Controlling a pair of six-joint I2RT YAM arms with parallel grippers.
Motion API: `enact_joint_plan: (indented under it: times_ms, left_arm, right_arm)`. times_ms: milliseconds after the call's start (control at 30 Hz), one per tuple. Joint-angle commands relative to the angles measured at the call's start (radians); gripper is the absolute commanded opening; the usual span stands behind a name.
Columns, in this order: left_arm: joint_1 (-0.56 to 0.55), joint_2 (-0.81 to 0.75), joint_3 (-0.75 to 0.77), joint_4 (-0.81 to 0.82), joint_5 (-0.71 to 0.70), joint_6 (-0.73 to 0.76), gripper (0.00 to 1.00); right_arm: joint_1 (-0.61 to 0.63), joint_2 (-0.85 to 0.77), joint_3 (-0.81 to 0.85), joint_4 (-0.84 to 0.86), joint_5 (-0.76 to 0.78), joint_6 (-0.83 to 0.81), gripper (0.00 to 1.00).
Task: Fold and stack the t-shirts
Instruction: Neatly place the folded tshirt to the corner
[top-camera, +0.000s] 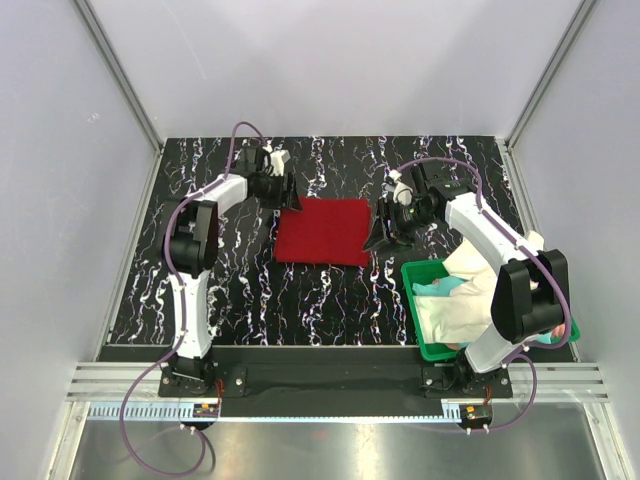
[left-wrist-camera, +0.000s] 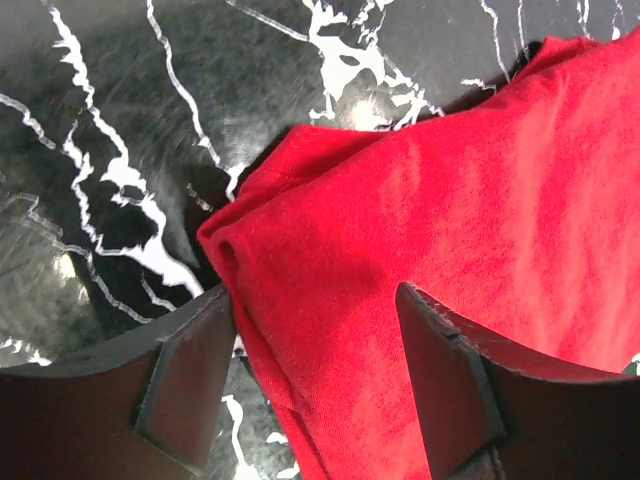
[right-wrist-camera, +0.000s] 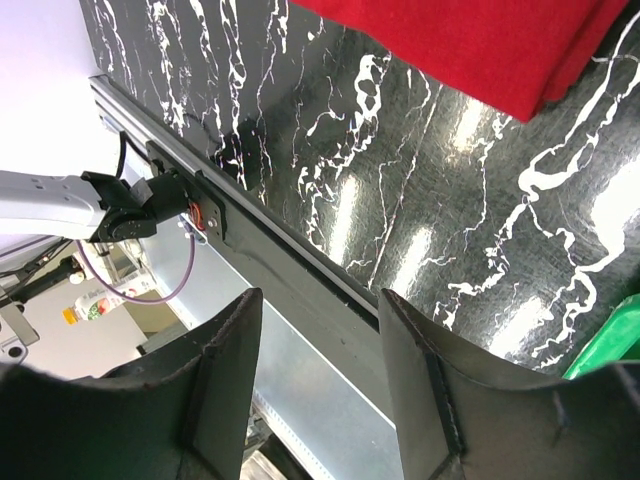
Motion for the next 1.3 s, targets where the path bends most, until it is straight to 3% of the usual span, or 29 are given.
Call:
enact_joint_plan:
  times_ms: [0,200,300,333,467,733,867,1033,1267]
  left_arm:
    - [-0.012,0.033,0.013,-0.026,-0.016,-0.014,0.67]
    - [-0.005,0.02,-0.04,-0.004,-0.033,-0.061,0.37]
    - [0.004,0.006,-0.047,0.006,-0.028,-0.097,0.05]
    - [0.014,0.0,-0.052,0.006,-0.036,-0.125,0.0]
    - [0.079,-0.082,-0.141,0.011,-0.091,-0.265,0.0]
    - [0.181,-0.412,-0.583,0.104,-0.203,-0.475,0.0]
    - [0.231,-0.587,-0.688,0.025,-0.309,-0.515,0.0]
    - [0.369,-0.785,-0.796,-0.101,-0.459,-0.578,0.0]
    - [0.612,-0.963,-0.905,-0.116,-0.559,-0.687,0.0]
  right_arm:
    - [0.006,-0.03,0.0,0.031,-0.023,-0.006,0.57]
    - [0.006,-0.025,0.007,0.033,-0.025,-0.009,0.57]
    - [0.007,-0.019,0.017,0.031,-0.022,-0.012,0.57]
    - [0.007,-0.016,0.017,0.031,-0.026,-0.012,0.57]
    - [0.006,-0.008,0.021,0.039,-0.038,-0.005,0.56]
    - [0.01,-0.028,-0.04,0.123,-0.107,0.067,0.56]
    - [0.024,-0.031,-0.069,0.155,-0.126,0.084,0.56]
    - [0.052,-0.019,-0.071,0.167,-0.147,0.106,0.56]
    - [0.104,0.001,-0.057,0.178,-0.166,0.121,0.56]
